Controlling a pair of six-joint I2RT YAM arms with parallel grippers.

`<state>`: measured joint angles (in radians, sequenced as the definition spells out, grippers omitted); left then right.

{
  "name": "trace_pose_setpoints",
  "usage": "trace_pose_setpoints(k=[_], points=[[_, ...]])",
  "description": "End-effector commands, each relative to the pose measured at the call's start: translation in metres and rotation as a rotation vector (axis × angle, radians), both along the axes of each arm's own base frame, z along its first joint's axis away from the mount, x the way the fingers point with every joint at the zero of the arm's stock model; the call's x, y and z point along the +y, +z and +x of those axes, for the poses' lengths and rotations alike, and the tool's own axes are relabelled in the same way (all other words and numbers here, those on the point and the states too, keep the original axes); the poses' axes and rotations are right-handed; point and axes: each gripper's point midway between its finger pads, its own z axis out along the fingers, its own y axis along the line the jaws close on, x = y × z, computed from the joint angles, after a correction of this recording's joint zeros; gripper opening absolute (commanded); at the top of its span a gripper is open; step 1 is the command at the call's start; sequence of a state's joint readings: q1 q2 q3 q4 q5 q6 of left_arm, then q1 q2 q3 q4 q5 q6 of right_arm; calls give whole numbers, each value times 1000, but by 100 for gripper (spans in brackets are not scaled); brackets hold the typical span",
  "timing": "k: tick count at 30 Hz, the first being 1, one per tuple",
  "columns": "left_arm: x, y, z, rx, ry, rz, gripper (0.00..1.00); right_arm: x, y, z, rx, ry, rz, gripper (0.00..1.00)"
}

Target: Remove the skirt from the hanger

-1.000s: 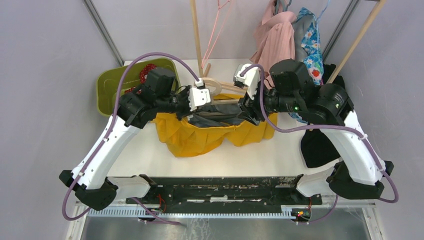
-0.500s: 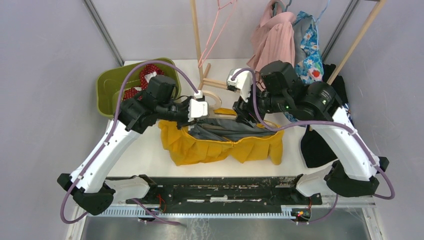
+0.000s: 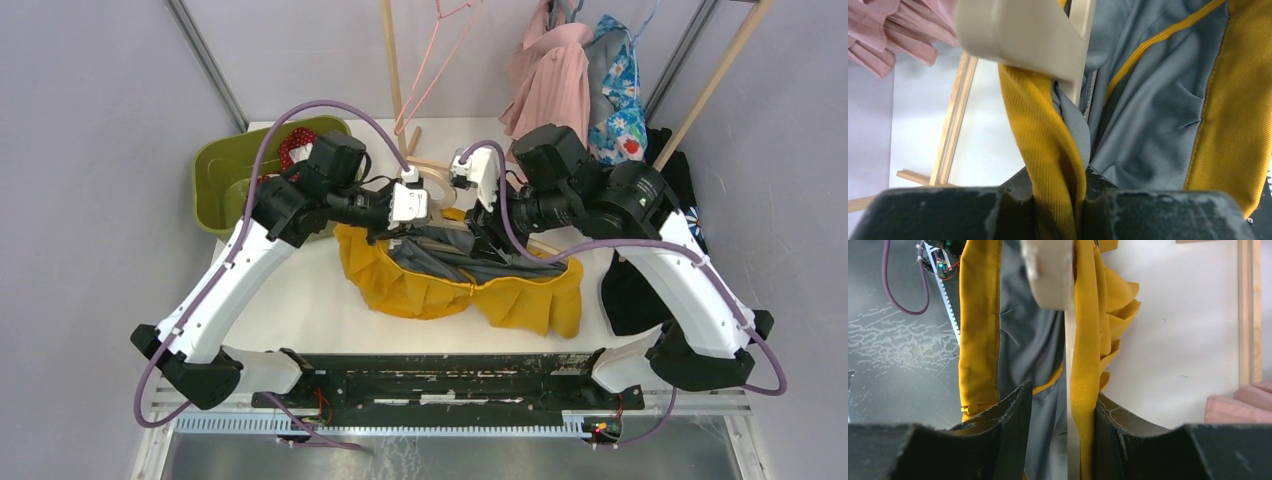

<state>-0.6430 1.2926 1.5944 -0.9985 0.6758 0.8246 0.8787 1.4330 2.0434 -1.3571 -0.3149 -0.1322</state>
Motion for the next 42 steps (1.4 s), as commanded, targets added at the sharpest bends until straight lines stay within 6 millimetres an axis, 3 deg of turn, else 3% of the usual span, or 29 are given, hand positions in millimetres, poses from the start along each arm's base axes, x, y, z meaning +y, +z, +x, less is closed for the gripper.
trace_pose_setpoints(k=[1, 5, 10, 15, 21, 31, 33, 35, 38, 42], points=[[-20, 45, 14, -151, -58, -121, 3, -8, 44, -13, -92, 2, 137, 48], [-25, 42, 15, -134, -71, -130, 3, -8, 47, -25, -61, 25, 173, 48], [-26, 64, 13, -166, -77, -172, 3, -5, 8, -18, -10, 25, 69, 49], [-20, 79, 9, -207, -62, -193, 3, 10, -13, 1, -31, 12, 48, 53], [-16, 77, 6, -213, -49, -194, 3, 9, 0, 14, -98, -4, 32, 55], [-18, 92, 8, -263, -40, -249, 3, 31, -28, 14, -2, 19, 43, 50], [-18, 92, 9, -263, -38, -251, 3, 35, -35, 16, 11, 14, 45, 47], [-19, 95, 9, -266, -39, -260, 3, 40, -41, 18, 24, 9, 41, 38], [-19, 99, 8, -275, -40, -271, 3, 40, -49, 32, 26, -47, -9, 5], [-19, 93, 11, -267, -29, -259, 3, 23, -42, 63, -69, -198, -117, 1]])
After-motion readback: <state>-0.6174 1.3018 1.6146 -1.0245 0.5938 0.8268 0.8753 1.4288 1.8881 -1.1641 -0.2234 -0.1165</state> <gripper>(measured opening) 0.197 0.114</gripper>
